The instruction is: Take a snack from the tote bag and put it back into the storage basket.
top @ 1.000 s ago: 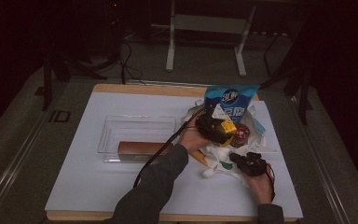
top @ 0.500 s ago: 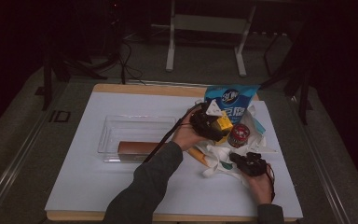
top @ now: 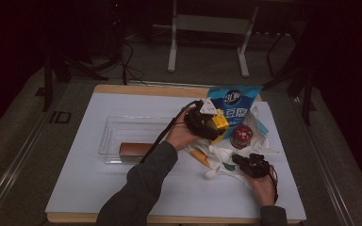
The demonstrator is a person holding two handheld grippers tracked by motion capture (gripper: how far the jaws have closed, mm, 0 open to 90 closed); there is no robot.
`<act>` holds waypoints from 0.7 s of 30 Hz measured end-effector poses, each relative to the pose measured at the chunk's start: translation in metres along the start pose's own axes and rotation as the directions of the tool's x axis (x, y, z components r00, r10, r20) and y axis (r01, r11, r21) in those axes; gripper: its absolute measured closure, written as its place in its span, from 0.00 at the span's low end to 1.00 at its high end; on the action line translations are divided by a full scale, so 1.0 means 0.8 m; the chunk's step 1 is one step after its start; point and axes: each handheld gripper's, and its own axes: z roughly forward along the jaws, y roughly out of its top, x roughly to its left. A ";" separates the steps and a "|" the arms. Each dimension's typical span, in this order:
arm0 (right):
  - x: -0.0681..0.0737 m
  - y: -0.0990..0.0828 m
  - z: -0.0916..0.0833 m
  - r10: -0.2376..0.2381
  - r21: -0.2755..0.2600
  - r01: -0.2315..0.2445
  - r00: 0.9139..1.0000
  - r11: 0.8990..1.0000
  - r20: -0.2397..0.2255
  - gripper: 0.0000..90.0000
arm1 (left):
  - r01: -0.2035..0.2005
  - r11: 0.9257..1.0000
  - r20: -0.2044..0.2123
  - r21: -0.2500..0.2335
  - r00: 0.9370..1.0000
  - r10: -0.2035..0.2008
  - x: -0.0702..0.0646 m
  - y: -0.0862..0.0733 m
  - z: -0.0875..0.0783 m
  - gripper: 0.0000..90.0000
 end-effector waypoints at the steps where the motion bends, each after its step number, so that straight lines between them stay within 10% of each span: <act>1: 0.000 0.000 0.000 0.000 0.000 0.000 1.000 1.000 0.000 0.93 | 0.000 1.000 -0.001 -0.002 1.000 0.000 0.001 0.000 -0.003 0.32; 21: 0.000 0.000 0.000 0.001 -0.001 -0.001 1.000 1.000 0.000 0.93 | 0.037 0.999 -0.057 -0.021 0.998 -0.038 0.025 -0.015 -0.047 0.32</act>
